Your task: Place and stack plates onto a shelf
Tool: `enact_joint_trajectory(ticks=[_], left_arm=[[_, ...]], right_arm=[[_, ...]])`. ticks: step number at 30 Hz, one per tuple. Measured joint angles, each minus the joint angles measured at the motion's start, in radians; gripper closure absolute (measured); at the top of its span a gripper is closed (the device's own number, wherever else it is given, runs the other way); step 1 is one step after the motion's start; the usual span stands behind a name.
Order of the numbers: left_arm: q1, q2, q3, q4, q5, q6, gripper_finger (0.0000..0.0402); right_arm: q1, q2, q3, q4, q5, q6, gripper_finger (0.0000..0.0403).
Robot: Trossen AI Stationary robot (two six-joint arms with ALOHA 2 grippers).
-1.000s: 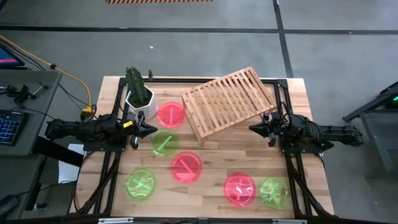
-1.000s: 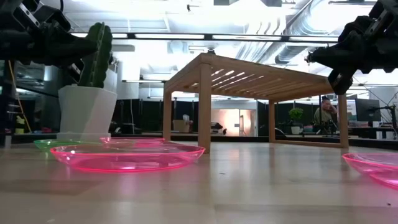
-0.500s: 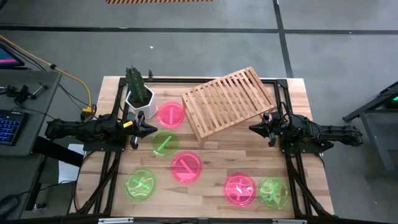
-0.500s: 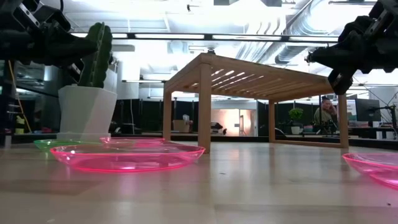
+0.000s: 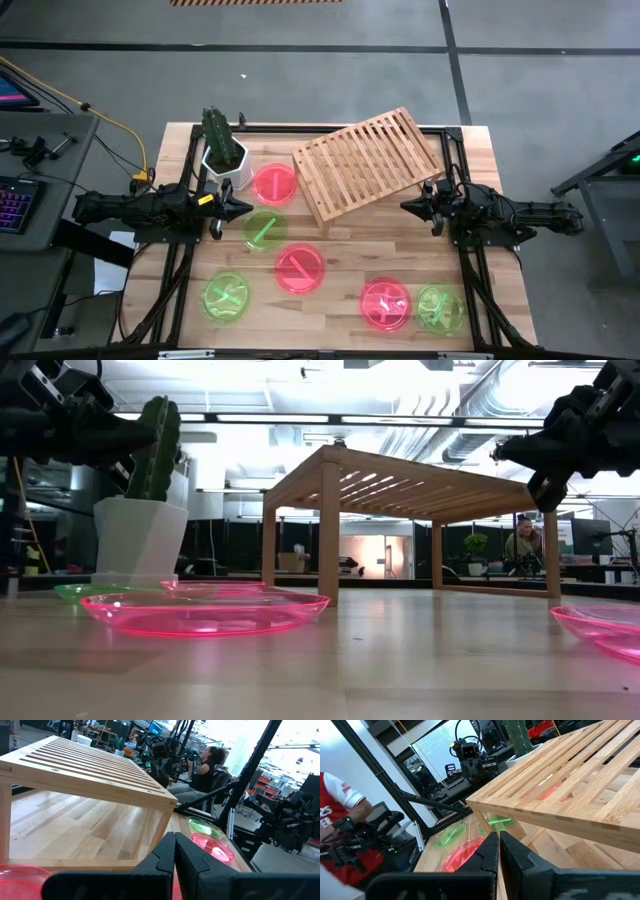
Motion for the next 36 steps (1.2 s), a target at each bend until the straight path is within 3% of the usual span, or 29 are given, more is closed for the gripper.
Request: enact_joint_trajectory(ticks=[31, 36], left_arm=[[0.0, 0.0, 0.0, 0.0, 0.0, 0.0, 0.0401], [0.0, 0.0, 0.0, 0.0, 0.0, 0.0, 0.0401]], right_arm=[[0.0, 0.0, 0.0, 0.022, 0.029, 0.016, 0.0402], [0.0, 0.0, 0.0, 0.242, 0.221, 0.48, 0.0402]])
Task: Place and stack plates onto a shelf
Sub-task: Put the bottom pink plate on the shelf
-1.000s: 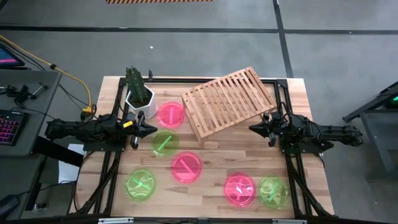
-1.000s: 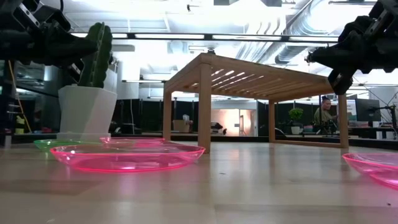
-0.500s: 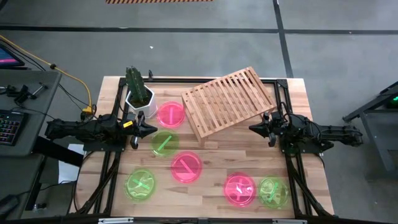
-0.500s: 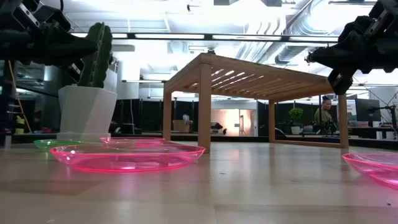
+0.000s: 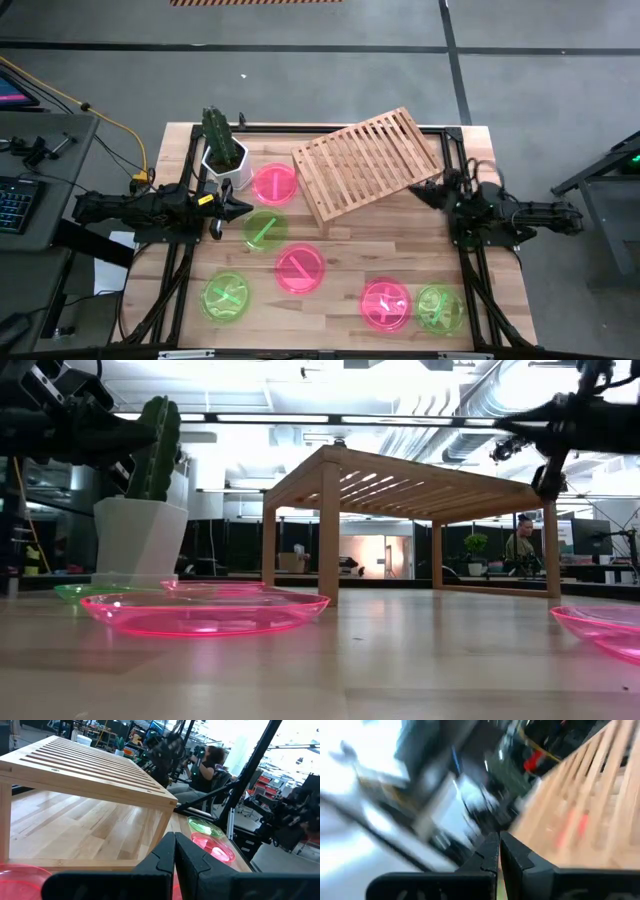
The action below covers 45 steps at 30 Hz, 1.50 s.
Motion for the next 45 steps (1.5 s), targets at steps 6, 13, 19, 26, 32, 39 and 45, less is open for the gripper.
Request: enact_joint_trajectory(ticks=[6, 13, 19, 26, 32, 39, 45], left_arm=[[0.0, 0.0, 0.0, 0.0, 0.0, 0.0, 0.0401], [0.0, 0.0, 0.0, 0.0, 0.0, 0.0, 0.0401], [0.0, 0.0, 0.0, 0.0, 0.0, 0.0, 0.0401], [0.0, 0.0, 0.0, 0.0, 0.0, 0.0, 0.0401], [0.0, 0.0, 0.0, 0.0, 0.0, 0.0, 0.0401], [0.0, 0.0, 0.0, 0.0, 0.0, 0.0, 0.0401], [0.0, 0.0, 0.0, 0.0, 0.0, 0.0, 0.0401]], right_arm=[[0.008, 0.001, 0.007, 0.183, 0.049, 0.146, 0.0402], [0.122, 0.174, 0.142, 0.365, 0.019, -0.026, 0.0402], [0.251, 0.495, 0.416, 0.009, -0.163, 0.047, 0.0402], [0.385, 0.836, 0.69, -0.561, -0.388, 0.148, 0.0402], [0.442, 1.057, 0.758, -0.655, -0.418, 0.202, 0.0402], [0.524, 1.162, 0.681, -0.645, -0.465, 0.285, 0.0398], [0.579, 1.125, 0.509, -0.425, -0.388, 0.408, 0.0329]])
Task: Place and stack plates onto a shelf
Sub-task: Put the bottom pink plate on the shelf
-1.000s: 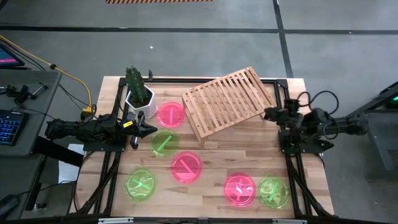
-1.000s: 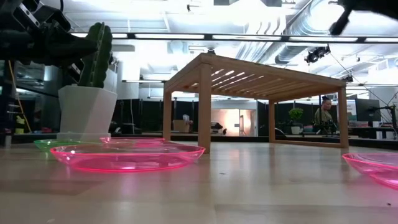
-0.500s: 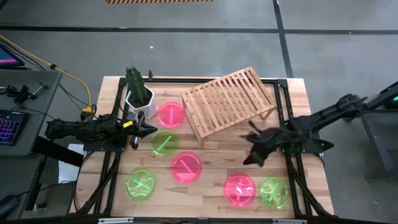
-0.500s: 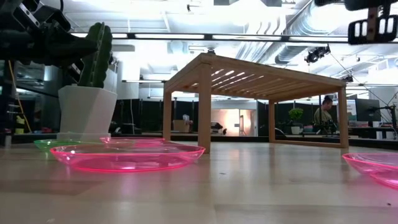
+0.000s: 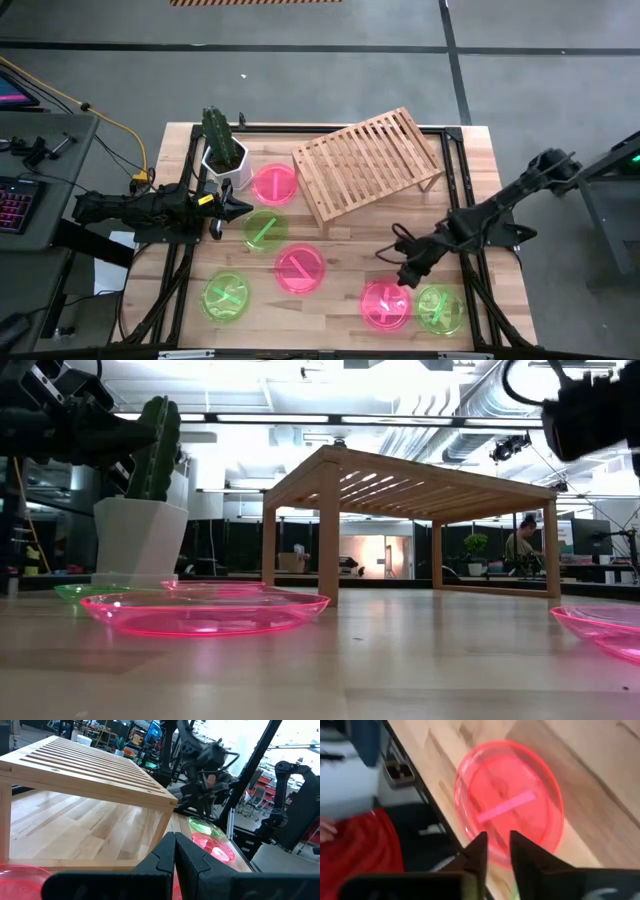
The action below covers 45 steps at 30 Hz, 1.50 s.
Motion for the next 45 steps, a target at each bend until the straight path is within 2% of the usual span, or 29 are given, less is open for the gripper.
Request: enact_joint_trajectory(ticks=[6, 12, 18, 34, 39, 42, 45], left_arm=[[0.0, 0.0, 0.0, 0.0, 0.0, 0.0, 0.0401], [0.0, 0.0, 0.0, 0.0, 0.0, 0.0, 0.0401], [0.0, 0.0, 0.0, 0.0, 0.0, 0.0, 0.0401], [0.0, 0.0, 0.0, 0.0, 0.0, 0.0, 0.0401], [0.0, 0.0, 0.0, 0.0, 0.0, 0.0, 0.0401], [0.0, 0.0, 0.0, 0.0, 0.0, 0.0, 0.0401], [0.0, 0.0, 0.0, 0.0, 0.0, 0.0, 0.0401]], right_arm=[[0.071, -0.006, -0.13, 0.147, 0.234, 0.056, 0.0235], [0.134, 0.011, -0.15, 0.145, 0.415, 0.029, 0.0215], [0.181, 0.094, -0.15, 0.164, 0.425, -0.003, 0.0215], [0.235, 0.366, -0.141, 0.44, 0.522, 0.002, 0.0216], [0.234, 0.425, -0.118, 0.444, 0.531, 0.006, 0.0252], [0.234, 0.452, -0.105, 0.444, 0.533, 0.007, 0.0303], [0.23, 0.457, -0.102, 0.433, 0.52, 0.008, 0.0371]])
